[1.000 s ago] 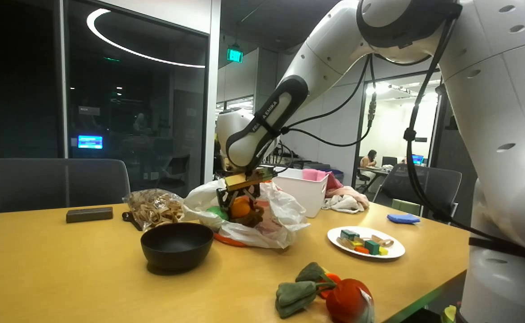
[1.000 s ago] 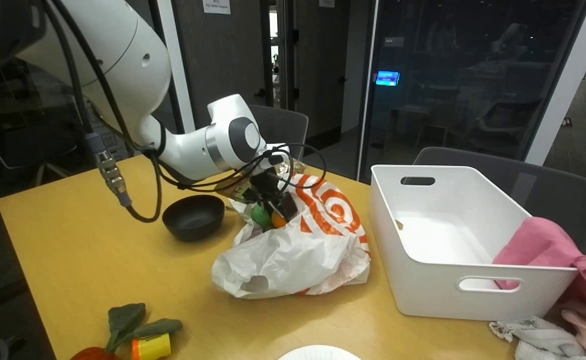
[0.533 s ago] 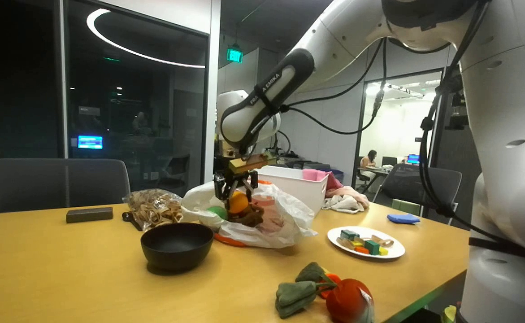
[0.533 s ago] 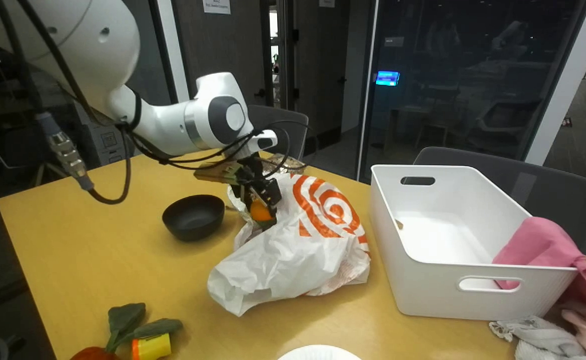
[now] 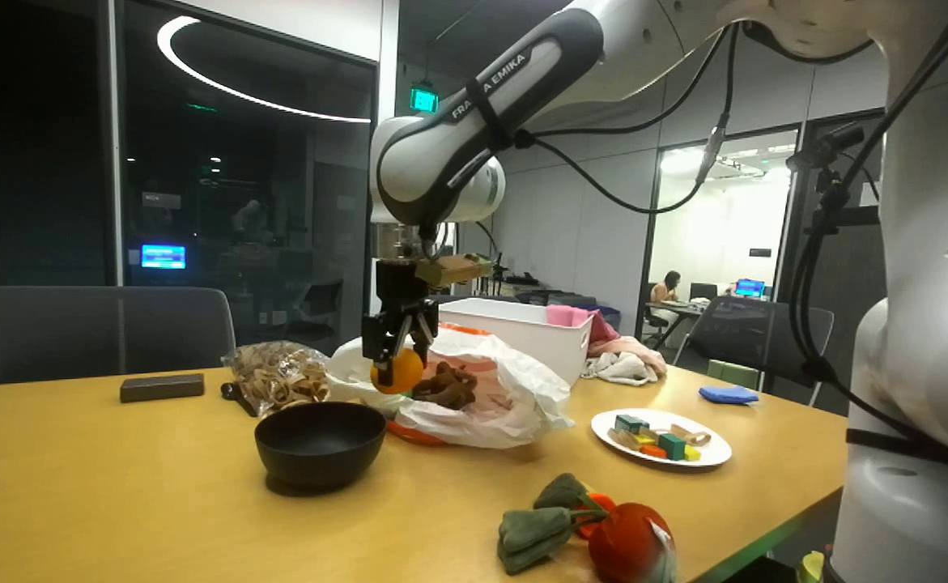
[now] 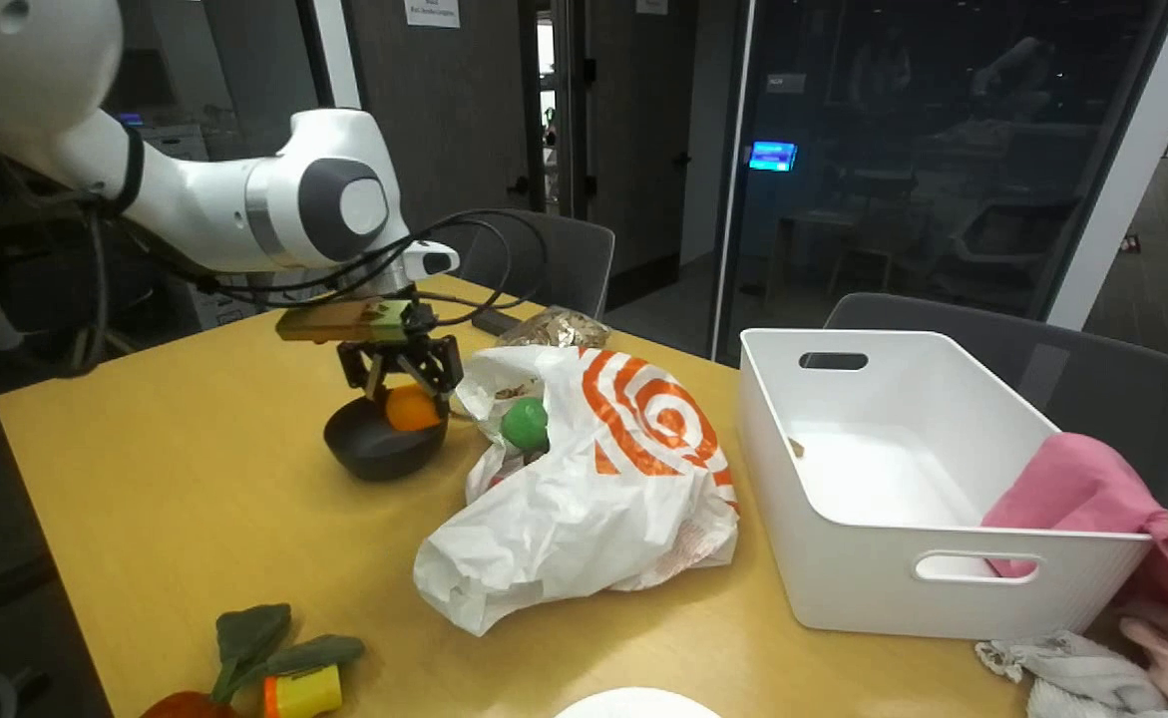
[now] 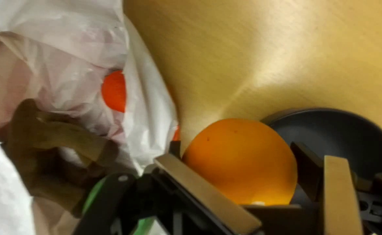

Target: Remove the objects from the plastic bag, place the stuffed toys on the table and place the fruits inside the black bowl

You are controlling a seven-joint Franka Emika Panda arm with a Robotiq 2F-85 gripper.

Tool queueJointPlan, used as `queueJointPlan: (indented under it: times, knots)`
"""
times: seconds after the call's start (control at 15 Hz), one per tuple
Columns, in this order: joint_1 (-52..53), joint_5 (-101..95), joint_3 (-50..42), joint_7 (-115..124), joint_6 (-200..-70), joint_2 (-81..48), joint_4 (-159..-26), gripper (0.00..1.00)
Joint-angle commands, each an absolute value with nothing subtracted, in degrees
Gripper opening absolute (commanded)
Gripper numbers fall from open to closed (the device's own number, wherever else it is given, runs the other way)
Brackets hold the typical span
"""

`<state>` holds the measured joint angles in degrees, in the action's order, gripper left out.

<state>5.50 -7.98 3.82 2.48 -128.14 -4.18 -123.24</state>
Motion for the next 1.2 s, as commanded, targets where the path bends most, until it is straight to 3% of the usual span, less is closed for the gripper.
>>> queueJointPlan:
  times: [0.0,1.13]
  knots:
    - [6.7,-4.4,6.5,-6.8,-128.4,-3.1,-125.9,0.58]
    - [9.2,-12.3,10.3,-28.7,-139.7,-9.1,-123.7,0.58]
